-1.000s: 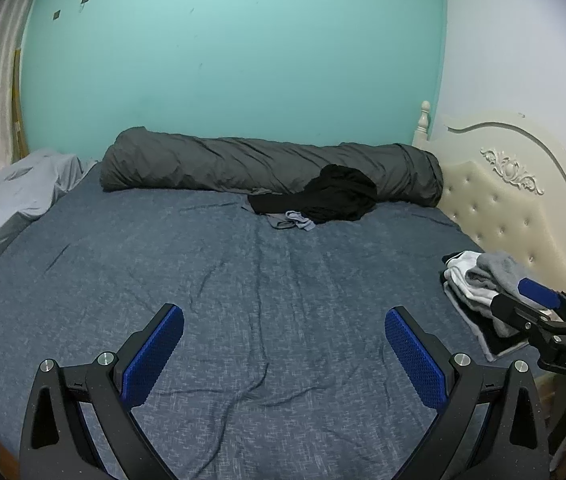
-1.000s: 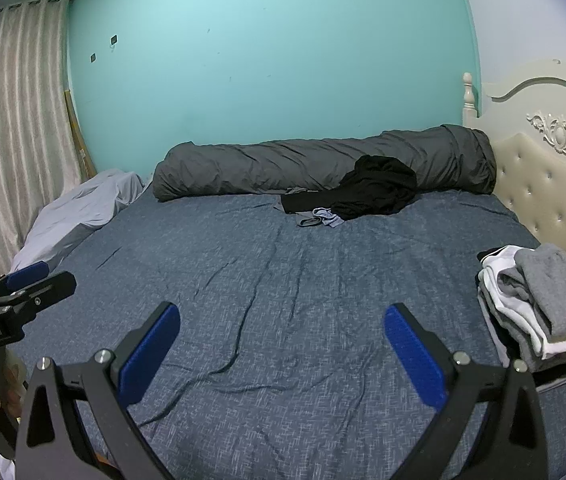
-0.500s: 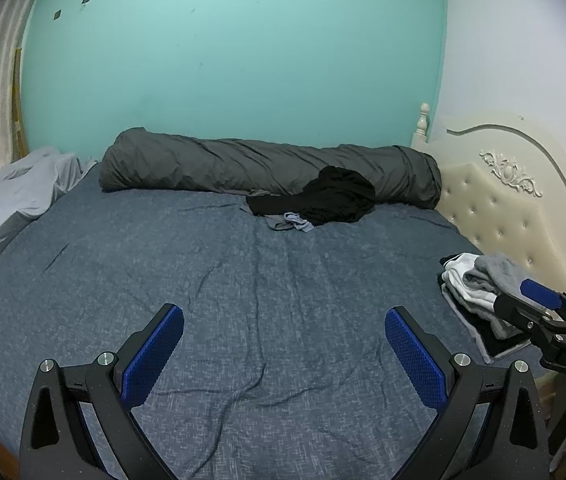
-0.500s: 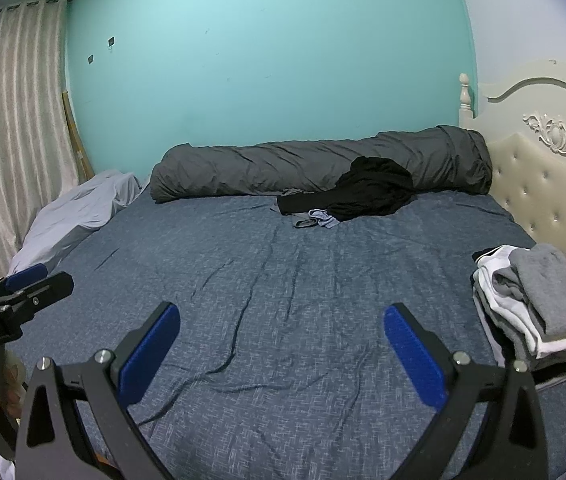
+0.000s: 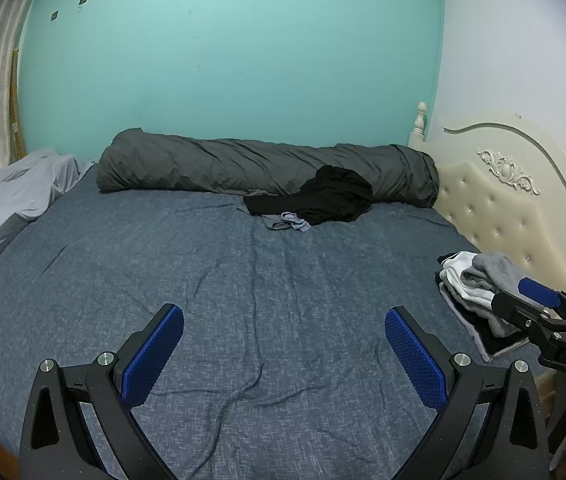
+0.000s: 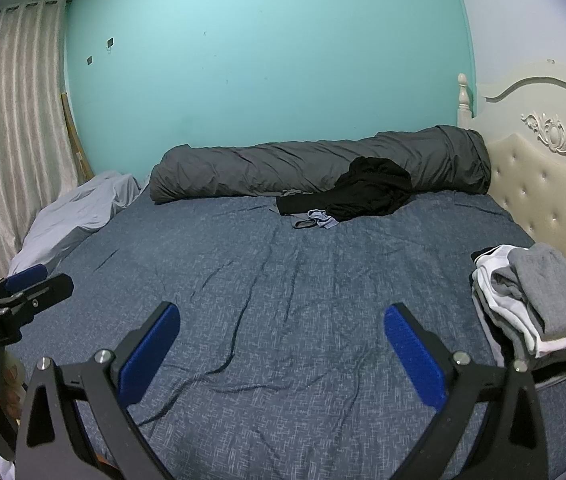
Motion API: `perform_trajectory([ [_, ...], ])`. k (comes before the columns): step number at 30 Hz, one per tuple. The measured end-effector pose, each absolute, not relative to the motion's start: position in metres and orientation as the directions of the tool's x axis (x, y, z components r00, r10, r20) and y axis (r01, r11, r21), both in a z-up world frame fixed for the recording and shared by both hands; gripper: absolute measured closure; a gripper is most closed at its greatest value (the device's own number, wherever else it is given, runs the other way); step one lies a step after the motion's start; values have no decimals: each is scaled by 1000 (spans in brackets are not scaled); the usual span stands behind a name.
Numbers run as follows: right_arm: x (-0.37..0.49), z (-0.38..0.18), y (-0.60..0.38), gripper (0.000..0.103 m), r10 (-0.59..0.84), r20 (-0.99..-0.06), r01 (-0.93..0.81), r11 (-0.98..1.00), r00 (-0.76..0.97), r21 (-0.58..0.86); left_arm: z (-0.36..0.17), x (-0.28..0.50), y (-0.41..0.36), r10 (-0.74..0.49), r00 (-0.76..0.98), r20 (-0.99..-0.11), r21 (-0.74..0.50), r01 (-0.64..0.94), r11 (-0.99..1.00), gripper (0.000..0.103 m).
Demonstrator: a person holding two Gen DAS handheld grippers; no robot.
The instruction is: Fold clothes
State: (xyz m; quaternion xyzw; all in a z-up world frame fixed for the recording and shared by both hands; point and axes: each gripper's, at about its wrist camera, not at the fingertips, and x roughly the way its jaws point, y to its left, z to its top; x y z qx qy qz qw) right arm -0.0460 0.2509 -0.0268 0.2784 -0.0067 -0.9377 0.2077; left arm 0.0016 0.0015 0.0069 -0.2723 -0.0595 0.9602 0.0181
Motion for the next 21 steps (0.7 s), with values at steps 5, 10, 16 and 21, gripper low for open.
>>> perform_trajectory([
  [5,-47,-27,252,1,-393,-519,387,-913,-759,126,6,1,4,71,-851,-520,-123,-8,-992,0],
  [10,-46,-30,251,1,-390,-518,383,-915,-761,128,5,0,6,72,-850,-522,-123,-8,-992,0],
  [16,-47,-32,254,1,-392,-519,383,-914,-759,130,4,0,6,69,-850,-523,-122,-5,-993,0],
  [21,-47,-33,254,1,-393,-520,382,-914,-759,133,5,1,6,60,-852,-520,-123,5,-992,0],
])
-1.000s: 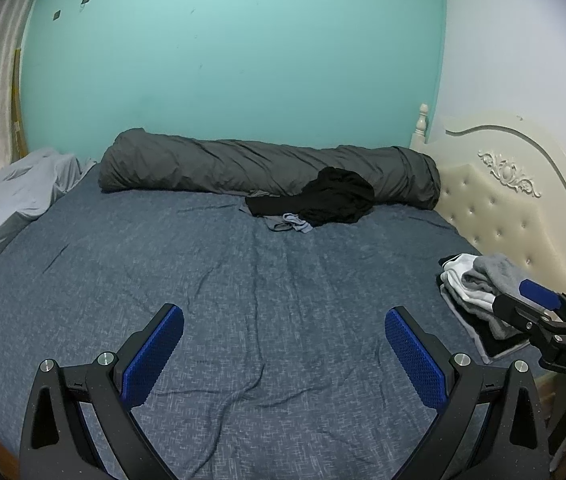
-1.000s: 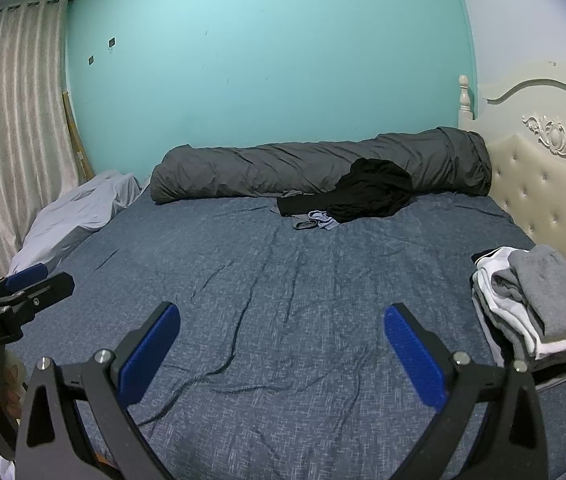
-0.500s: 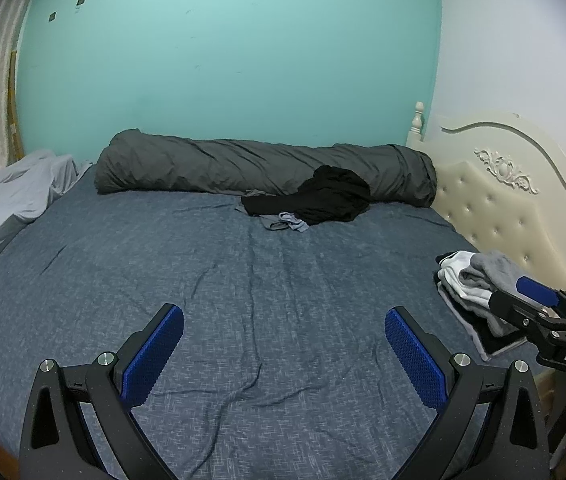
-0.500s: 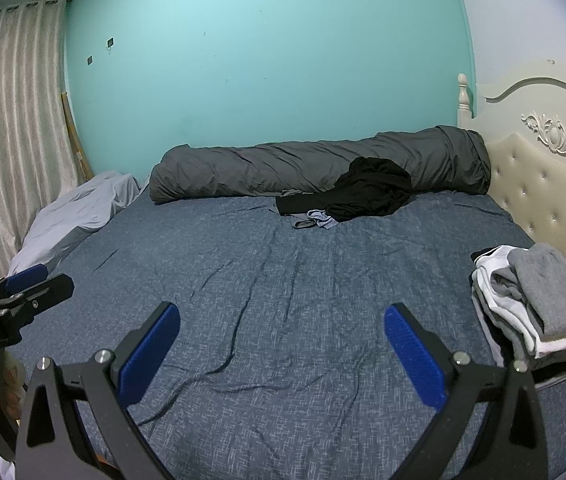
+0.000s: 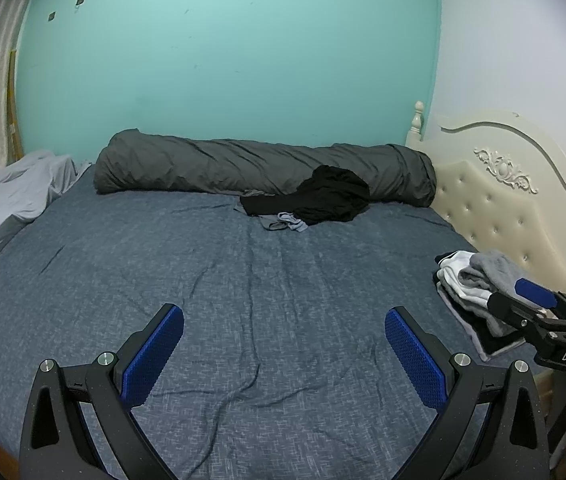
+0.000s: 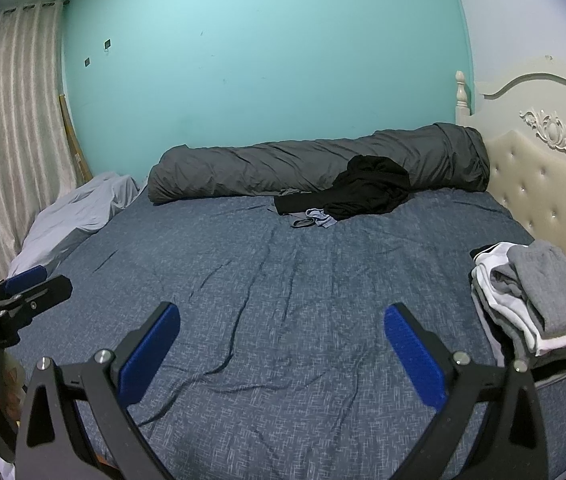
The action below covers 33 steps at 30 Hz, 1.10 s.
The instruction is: Fold clothes
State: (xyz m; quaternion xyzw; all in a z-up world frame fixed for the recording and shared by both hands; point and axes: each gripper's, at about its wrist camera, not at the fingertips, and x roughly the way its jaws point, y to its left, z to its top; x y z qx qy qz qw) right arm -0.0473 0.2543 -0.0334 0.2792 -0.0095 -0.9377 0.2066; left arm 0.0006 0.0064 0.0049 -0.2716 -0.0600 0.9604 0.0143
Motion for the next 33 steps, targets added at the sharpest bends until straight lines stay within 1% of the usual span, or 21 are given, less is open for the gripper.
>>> perform_trajectory([
  [18,-51,-38,259,1,-394,-526,382,-914,-754,137,1,-6,8,57,-847,-529,-129,14,-992,0],
  [26,-77,-59,267,1,-377,-555,358,-922,-741,149,-22,-36,4,49,-826,-561,-140,37,-989,0],
  [28,-89,-67,269,1,-390,-565,374,-915,-727,152,-30,-50,4,44,-822,-568,-142,45,-989,0],
  [33,-133,-97,275,1,-369,-595,347,-925,-714,157,-53,-92,3,29,-814,-580,-140,65,-988,0],
])
